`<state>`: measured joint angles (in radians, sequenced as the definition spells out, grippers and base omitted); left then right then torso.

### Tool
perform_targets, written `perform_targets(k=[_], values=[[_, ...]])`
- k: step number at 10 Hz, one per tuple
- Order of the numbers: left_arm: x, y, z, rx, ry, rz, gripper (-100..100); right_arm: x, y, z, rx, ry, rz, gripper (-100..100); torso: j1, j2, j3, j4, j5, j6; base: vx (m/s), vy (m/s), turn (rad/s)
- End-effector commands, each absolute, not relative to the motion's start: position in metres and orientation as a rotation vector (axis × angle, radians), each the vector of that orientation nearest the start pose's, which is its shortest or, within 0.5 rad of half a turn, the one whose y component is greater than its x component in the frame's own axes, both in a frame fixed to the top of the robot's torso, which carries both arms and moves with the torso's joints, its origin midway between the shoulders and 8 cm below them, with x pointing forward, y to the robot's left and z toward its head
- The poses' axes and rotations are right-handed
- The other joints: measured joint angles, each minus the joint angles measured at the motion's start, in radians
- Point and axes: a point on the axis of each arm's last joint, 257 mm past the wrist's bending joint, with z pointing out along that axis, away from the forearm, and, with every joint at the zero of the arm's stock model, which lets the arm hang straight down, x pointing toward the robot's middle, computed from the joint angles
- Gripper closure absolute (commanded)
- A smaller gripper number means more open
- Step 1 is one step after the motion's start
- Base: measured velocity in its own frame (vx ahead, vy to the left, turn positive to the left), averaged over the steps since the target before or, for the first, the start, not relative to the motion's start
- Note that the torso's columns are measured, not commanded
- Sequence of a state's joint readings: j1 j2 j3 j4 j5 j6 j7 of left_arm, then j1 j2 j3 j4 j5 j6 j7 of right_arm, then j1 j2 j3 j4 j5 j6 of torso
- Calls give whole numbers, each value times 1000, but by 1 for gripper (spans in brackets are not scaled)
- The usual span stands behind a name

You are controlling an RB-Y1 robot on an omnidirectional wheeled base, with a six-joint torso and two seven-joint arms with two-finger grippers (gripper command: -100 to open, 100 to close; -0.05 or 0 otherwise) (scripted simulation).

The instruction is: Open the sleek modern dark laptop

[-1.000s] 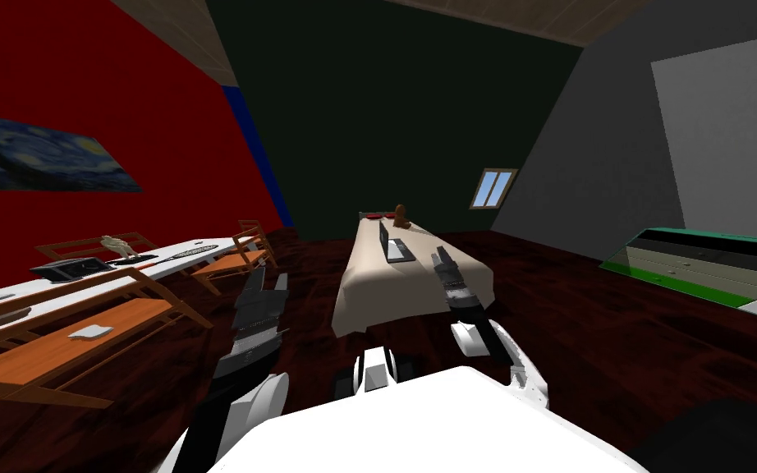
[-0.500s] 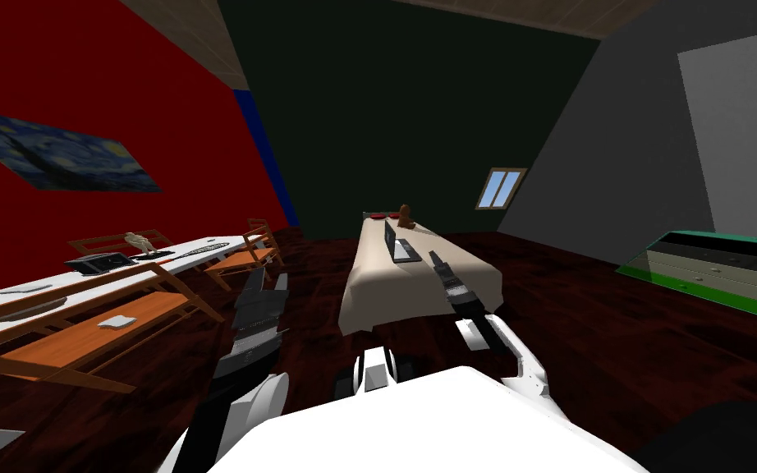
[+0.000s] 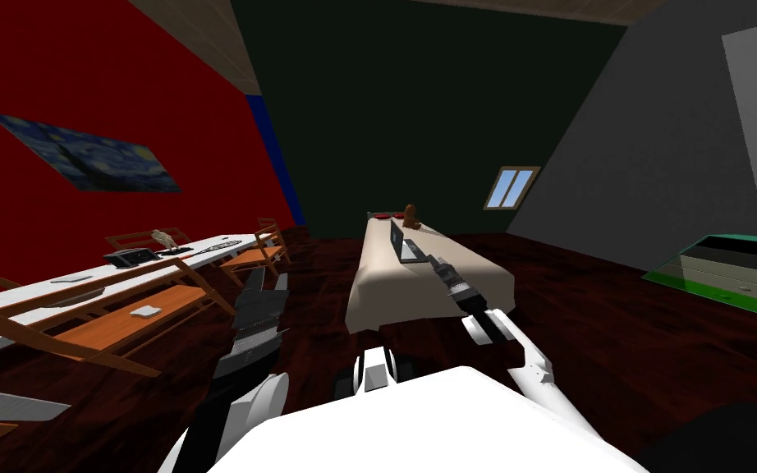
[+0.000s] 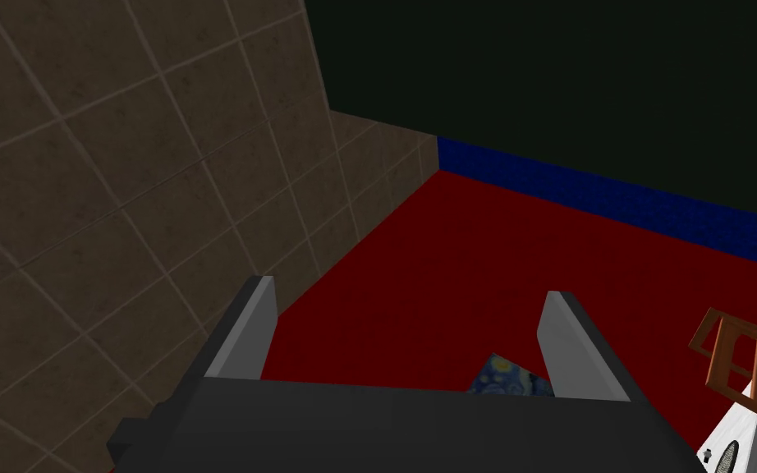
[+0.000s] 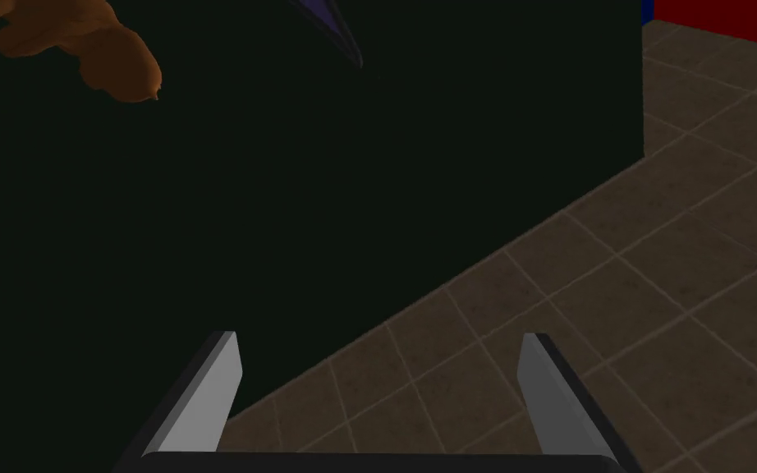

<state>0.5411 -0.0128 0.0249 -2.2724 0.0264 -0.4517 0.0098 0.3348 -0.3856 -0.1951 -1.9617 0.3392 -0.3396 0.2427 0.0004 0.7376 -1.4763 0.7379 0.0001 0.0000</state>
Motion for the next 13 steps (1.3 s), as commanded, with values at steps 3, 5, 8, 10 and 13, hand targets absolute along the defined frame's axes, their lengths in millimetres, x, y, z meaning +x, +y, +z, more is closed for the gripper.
perform_targets(k=[3, 5, 8, 10, 13], values=[[347, 299, -1, -759, 641, -1265, 0, 451, -393, -102, 87, 1328, 232, -100, -1, 1, 0, 0, 0, 0, 9, 72, 92], [347, 299, -1, -759, 641, -1265, 0, 461, -420, -111, 17, 1376, 77, -100, -1, 0, 0, 0, 0, 0, 18, 74, 142], [347, 299, -1, -759, 641, -1265, 0, 470, -451, -121, -41, 1423, -73, -100, -1, 1, 1, 0, 0, 1, 16, 67, 105], [347, 299, -1, -759, 642, -1265, 0, 473, -469, -128, -63, 1449, -147, -100, -2, 1, 1, 0, -1, 0, 5, 42, 100], [347, 299, -1, -759, 641, -1265, 0, 481, -518, -138, -127, 1506, -351, -100, 1, -1, 0, 0, 0, 0, 22, 69, 193]])
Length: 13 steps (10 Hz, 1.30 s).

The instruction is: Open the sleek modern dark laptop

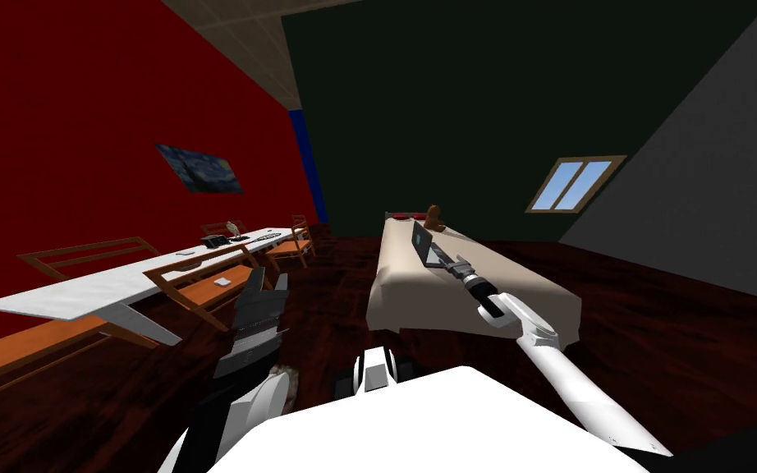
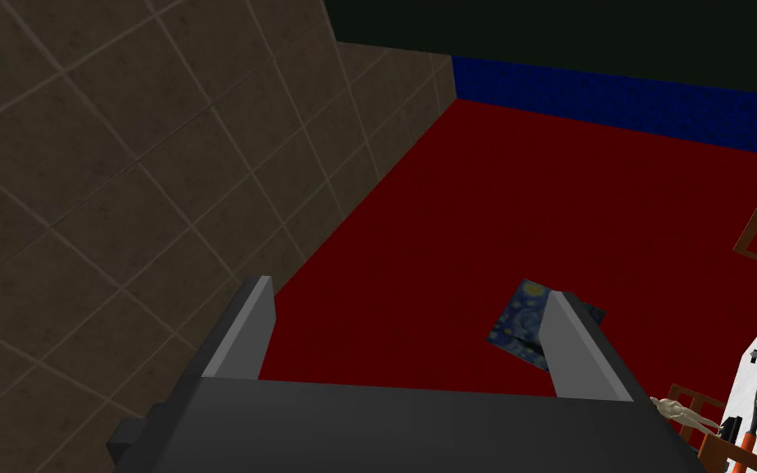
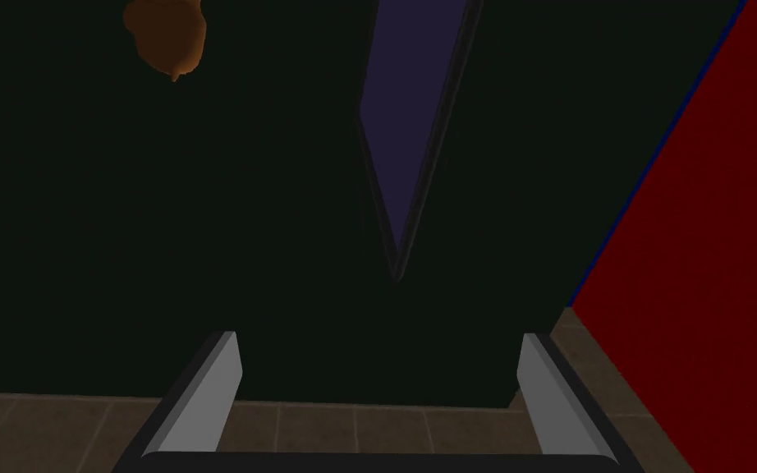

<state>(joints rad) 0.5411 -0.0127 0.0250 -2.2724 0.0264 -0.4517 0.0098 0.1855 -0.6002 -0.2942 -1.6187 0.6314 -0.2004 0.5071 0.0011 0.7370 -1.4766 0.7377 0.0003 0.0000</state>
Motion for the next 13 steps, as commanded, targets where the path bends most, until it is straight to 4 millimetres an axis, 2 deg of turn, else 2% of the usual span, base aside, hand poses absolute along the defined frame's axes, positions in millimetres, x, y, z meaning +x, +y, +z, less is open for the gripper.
perform_targets(k=[1, 3, 4, 9, 10, 11, 13], values=[[347, 299, -1, -759, 641, -1265, 0, 483, -531, -137, -150, 1516, -411, -100, 0, 0, 0, 0, 0, 0, 33, 75, 192], [347, 299, -1, -759, 641, -1265, 0, 485, -563, -141, -180, 1549, -532, -100, -2, 1, 1, 0, -1, 0, 26, 66, 225], [347, 299, -1, -759, 641, -1265, 0, 485, -565, -143, -177, 1555, -534, -100, -1, 2, 1, 1, 0, 0, 15, 50, 55], [347, 299, -1, -759, 642, -1265, 0, 482, -630, -142, -237, 1612, -783, -100, 0, 0, 0, 0, 0, 0, 24, 48, 149], [347, 299, -1, -759, 642, -1265, 0, 481, -641, -140, -247, 1619, -823, -100, -1, 1, 0, 0, 0, 0, 28, 42, 121], [347, 299, -1, -759, 642, -1265, 0, 481, -641, -140, -247, 1619, -823, -100, -2, 1, 1, 0, 0, 0, 16, 26, 36], [347, 299, -1, -759, 642, -1265, 0, 478, -664, -135, -270, 1634, -916, -100, -2, 2, 1, 1, -1, 0, 17, 27, 113]])
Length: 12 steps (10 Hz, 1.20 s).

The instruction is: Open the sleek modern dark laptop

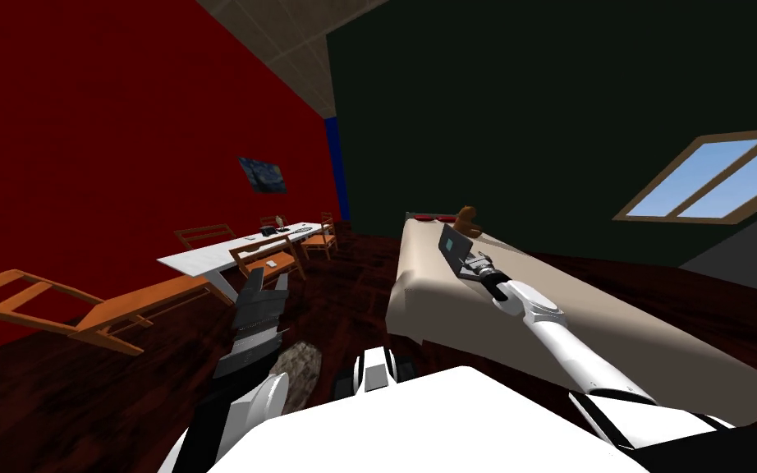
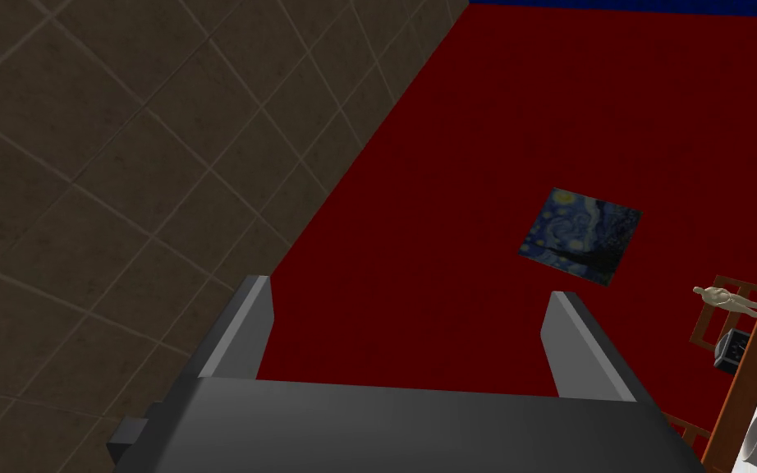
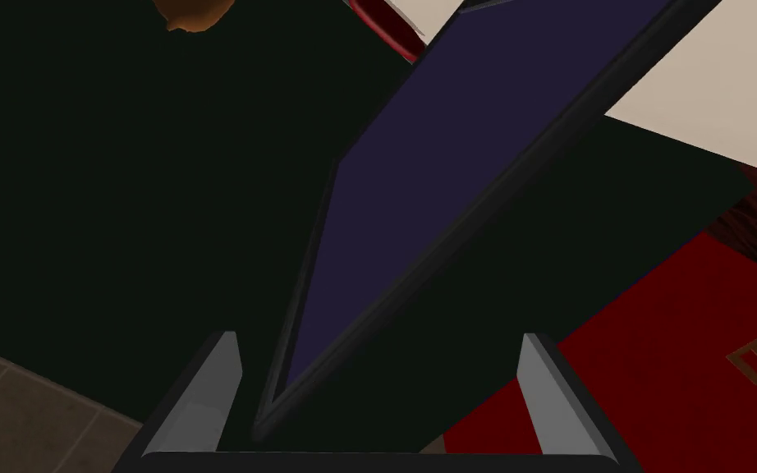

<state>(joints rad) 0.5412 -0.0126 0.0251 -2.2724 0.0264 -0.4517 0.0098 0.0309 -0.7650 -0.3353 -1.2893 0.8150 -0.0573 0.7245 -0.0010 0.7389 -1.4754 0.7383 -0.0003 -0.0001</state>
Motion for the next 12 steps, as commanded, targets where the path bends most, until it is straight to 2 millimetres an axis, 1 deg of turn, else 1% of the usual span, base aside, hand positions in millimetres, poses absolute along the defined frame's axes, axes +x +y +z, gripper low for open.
perform_targets(k=[1, 2, 3, 4, 5, 7, 9, 10, 12], values=[[347, 299, -1, -759, 642, -1265, 0, 477, -669, -133, -275, 1637, -937, -100, 1, -1, -1, 0, 0, 0, 24, 34, 90], [347, 299, -1, -759, 642, -1265, 0, 478, -663, -134, -271, 1634, -917, -100, 2, -1, -1, 0, 1, 0, 10, 14, 9], [347, 299, -1, -759, 642, -1265, 0, 478, -664, -134, -272, 1634, -922, -100, 0, 0, 0, 0, 0, 1, 0, 0, 0], [347, 299, -1, -759, 642, -1265, 0, 478, -664, -134, -272, 1634, -921, 100, 0, 0, 0, 0, 0, 0, 0, 0, 0], [347, 299, -1, -759, 642, -1265, 0, 481, -664, -135, -206, 1633, -863, 100, 0, 0, 0, 0, 0, 0, -31, -52, -12], [347, 299, -1, -759, 642, -1265, 0, 484, -664, -136, -141, 1629, -803, 100, -4, 0, 0, -1, -2, 2, -67, -84, 26], [347, 299, -1, -759, 642, -1265, 0, 487, -664, -137, -77, 1624, -743, 100, -4, -1, -1, -1, -1, 4, -48, -76, -3], [347, 299, -1, -759, 642, -1265, 0, 490, -663, -138, -14, 1616, -683, 100, -2, -2, -1, -2, -2, 3, -62, -108, -3], [347, 299, -1, -759, 642, -1265, 0, 493, -662, -139, 49, 1607, -623, 100, -6, -2, -1, -2, -3, 3, -78, -87, 8]])
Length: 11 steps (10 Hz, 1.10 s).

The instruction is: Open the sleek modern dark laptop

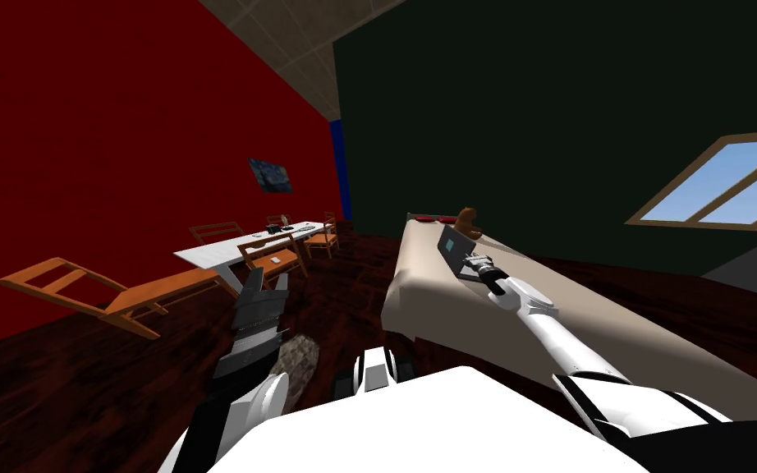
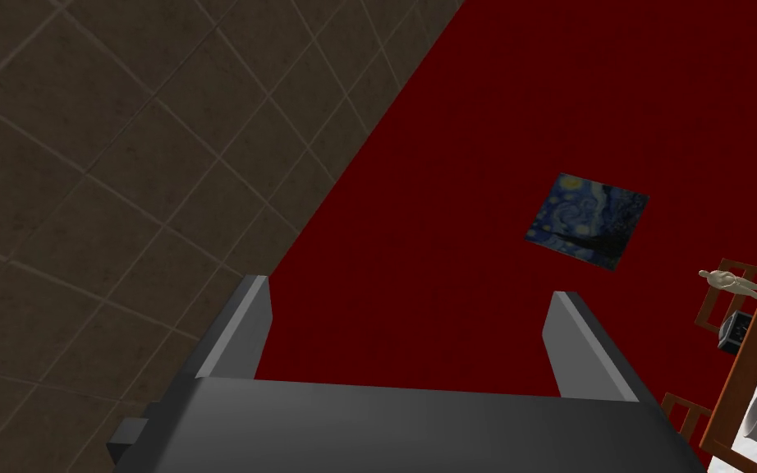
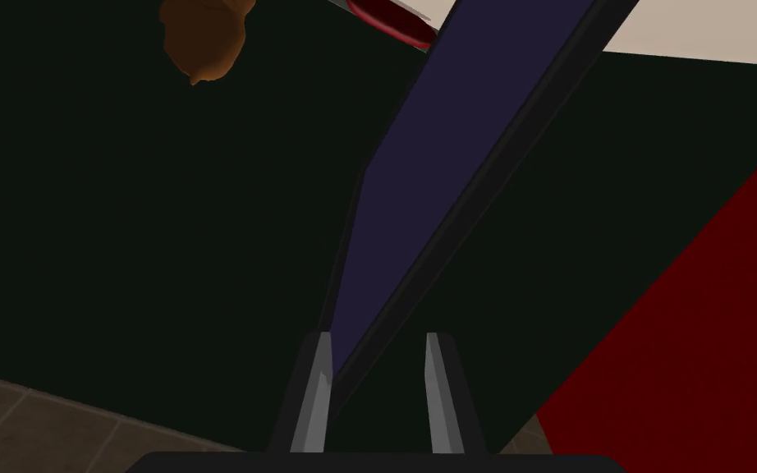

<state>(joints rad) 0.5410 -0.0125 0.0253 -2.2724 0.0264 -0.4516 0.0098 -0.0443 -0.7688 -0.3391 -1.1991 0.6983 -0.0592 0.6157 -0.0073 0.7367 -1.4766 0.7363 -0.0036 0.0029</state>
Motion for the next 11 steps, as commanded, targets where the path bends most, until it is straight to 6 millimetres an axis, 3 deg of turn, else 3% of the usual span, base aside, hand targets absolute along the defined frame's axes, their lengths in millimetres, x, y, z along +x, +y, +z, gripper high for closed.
perform_targets(k=[1, 6, 9, 11], values=[[347, 299, -1, -759, 642, -1265, 0, 495, -659, -136, 22, 1603, -639, 100, 1, -1, -1, -1, 0, 1, -30, -27, 17], [347, 299, -1, -759, 642, -1265, 0, 509, -615, -158, 91, 1590, -464, 100, 1, -2, -1, -1, 0, -1, 36, -60, -129], [347, 299, -1, -759, 642, -1265, 0, 512, -603, -163, 121, 1586, -409, 100, 1, -2, -1, -4, -3, -1, 18, -64, -78], [347, 299, -1, -759, 642, -1265, 0, 518, -581, -172, 149, 1580, -331, 100, 1, -4, -2, -5, -3, -1, 43, -68, -148]])
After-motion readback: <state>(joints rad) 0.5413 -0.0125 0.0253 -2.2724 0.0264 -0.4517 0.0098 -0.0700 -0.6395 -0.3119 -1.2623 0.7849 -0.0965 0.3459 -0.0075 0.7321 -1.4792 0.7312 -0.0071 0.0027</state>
